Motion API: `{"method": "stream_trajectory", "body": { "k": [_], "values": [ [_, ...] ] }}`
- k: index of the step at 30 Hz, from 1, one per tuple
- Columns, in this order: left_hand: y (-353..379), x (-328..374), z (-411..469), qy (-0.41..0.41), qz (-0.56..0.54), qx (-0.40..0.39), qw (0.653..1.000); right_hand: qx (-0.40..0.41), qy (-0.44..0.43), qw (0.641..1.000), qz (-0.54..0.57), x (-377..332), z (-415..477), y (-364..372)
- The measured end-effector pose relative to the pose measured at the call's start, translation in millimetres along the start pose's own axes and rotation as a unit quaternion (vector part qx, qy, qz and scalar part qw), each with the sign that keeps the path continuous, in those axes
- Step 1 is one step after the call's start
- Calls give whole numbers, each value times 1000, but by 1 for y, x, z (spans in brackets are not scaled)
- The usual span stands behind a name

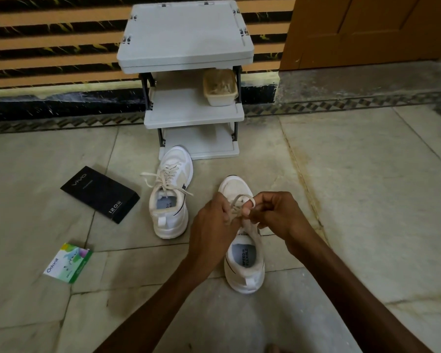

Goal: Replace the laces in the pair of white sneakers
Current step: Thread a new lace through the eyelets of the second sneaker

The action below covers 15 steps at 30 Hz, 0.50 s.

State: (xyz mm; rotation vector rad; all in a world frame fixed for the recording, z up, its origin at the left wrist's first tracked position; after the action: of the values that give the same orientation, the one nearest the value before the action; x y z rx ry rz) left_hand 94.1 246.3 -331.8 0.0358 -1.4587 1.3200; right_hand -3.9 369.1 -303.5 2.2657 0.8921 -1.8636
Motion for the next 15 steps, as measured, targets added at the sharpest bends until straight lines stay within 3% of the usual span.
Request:
{"method": "stream_trajectory", "body": {
  "k": [5,12,15],
  "values": [
    [9,-1,9,36,-43,-78,995,8,1,1000,8,4,1,-5],
    [-13,-7,22,-44,-113,-71,990,24,24,999,38,9,3,-5],
    [-19,-2,25,-55,-145,-110,982,23,24,999,40,10,3,-3]
  ]
}}
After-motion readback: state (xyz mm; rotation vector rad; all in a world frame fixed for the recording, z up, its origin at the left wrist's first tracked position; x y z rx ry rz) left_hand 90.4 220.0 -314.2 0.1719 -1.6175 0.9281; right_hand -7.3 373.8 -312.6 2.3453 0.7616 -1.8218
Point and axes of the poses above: each hand's wrist, its own z-axis towards the middle knuckle, its own y-axis out of the palm, x = y × z, the point moved 4 cm from there along z, towards the middle knuckle, and after that the axes turned 14 degrees about x, right-handed, at the moved point
